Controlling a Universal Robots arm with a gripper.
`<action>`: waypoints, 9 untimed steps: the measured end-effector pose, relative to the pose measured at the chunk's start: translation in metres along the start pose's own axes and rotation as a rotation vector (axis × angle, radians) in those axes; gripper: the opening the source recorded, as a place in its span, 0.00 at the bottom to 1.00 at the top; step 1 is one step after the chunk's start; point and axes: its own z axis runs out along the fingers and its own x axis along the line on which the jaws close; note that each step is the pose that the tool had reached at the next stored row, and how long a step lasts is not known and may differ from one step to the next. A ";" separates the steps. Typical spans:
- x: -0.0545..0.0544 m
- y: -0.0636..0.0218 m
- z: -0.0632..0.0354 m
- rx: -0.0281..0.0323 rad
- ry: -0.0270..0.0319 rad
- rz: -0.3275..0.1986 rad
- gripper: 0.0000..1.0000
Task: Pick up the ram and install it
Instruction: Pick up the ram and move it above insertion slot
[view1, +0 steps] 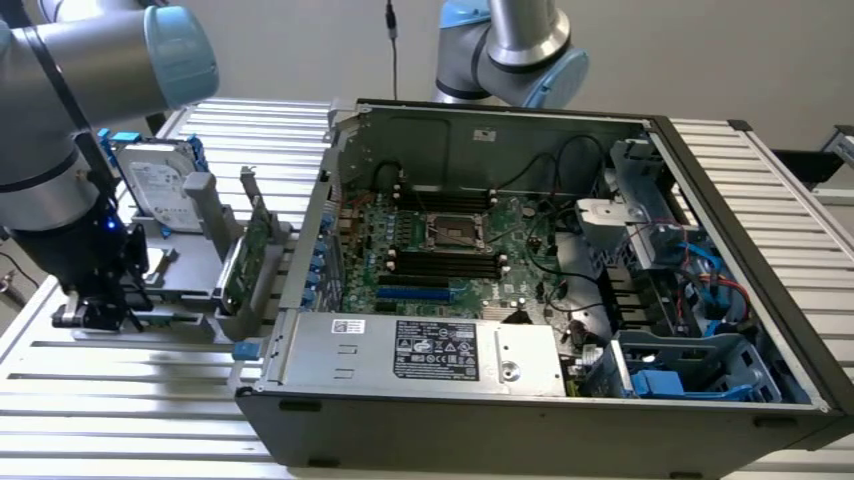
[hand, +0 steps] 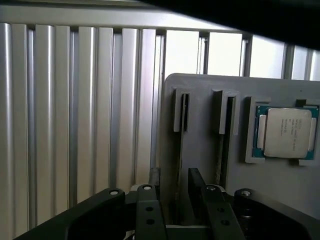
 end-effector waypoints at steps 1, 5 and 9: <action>0.000 0.0000 0.0008 0.0003 -0.0059 0.000 0.36; 0.000 0.0000 0.0028 -0.0002 -0.0275 -0.001 0.36; 0.000 0.0000 0.0034 -0.0248 -0.0295 0.000 0.36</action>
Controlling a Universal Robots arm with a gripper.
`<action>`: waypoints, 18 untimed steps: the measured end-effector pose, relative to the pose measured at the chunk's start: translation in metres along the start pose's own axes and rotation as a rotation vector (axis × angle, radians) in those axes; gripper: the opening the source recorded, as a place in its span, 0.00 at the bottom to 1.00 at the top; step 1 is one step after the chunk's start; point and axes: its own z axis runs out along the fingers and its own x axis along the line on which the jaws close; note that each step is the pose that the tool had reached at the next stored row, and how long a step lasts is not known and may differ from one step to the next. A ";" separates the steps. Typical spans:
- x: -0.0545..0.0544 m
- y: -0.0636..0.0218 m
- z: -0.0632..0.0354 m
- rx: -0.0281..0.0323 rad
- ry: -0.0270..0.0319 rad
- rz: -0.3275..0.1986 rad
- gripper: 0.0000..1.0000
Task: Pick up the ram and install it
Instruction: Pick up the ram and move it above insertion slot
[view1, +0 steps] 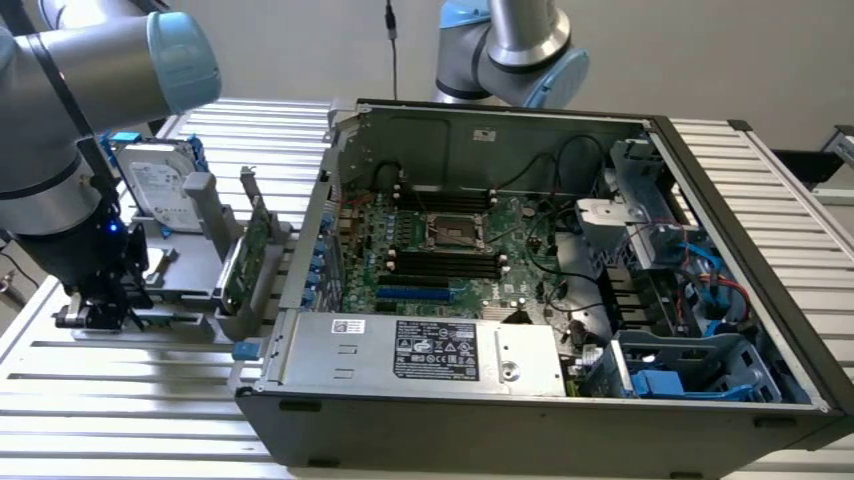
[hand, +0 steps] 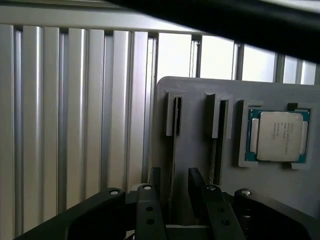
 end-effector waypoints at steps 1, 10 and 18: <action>0.000 0.0000 0.0001 -0.0063 -0.0001 0.000 0.36; 0.000 -0.0029 0.0016 -0.0092 -0.0004 0.000 0.36; 0.000 -0.0034 0.0034 -0.0090 -0.0034 0.000 0.36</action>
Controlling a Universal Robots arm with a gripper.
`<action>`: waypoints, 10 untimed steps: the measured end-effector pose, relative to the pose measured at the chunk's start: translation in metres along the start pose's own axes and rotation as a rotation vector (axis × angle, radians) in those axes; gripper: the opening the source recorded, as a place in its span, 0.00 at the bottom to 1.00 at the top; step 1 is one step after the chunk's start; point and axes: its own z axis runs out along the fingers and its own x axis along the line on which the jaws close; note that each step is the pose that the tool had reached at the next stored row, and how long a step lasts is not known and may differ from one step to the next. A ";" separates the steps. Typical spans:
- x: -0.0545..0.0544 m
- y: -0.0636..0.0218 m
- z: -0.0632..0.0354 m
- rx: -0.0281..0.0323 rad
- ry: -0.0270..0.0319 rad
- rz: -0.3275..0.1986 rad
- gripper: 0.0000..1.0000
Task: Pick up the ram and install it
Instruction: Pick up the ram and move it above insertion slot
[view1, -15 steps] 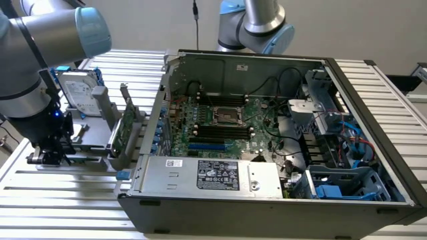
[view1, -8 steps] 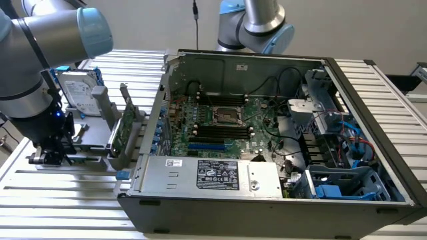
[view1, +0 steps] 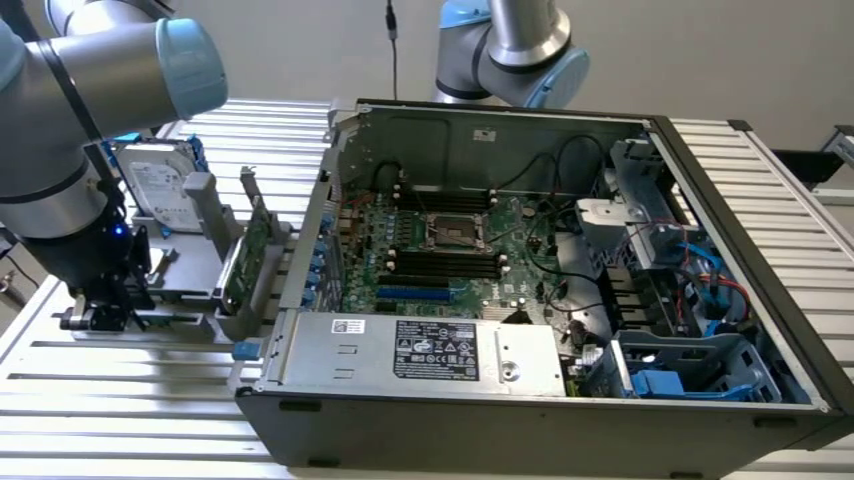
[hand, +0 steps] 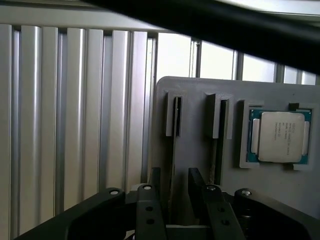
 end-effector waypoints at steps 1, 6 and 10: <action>0.000 0.0000 0.0001 0.0002 -0.0011 0.000 0.36; 0.000 -0.0001 0.0001 0.0007 -0.0087 0.000 0.36; 0.000 -0.0002 0.0002 0.0008 -0.0106 -0.001 0.36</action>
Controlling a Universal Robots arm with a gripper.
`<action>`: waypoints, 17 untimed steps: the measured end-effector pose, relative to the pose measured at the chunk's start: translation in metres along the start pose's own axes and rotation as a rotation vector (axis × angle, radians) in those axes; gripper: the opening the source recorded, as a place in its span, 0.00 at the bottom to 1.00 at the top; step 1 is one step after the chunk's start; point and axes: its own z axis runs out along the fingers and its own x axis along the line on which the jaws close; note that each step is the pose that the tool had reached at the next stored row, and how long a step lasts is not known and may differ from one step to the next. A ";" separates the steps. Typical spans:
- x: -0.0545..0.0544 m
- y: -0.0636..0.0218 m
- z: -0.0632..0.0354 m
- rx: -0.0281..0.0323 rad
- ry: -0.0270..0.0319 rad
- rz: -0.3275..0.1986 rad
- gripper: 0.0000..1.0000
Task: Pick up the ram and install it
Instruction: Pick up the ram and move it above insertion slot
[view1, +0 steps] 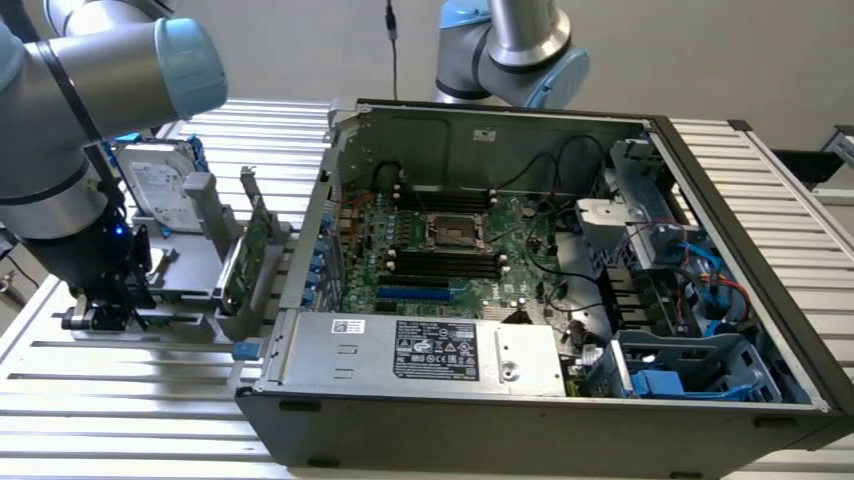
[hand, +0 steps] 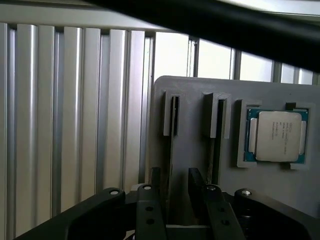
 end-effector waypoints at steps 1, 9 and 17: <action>0.000 0.0000 0.0000 0.0000 -0.0002 0.000 0.36; 0.001 -0.0002 0.0000 0.0000 -0.0016 0.000 0.28; 0.002 -0.0006 -0.0001 0.0002 -0.0029 0.001 0.21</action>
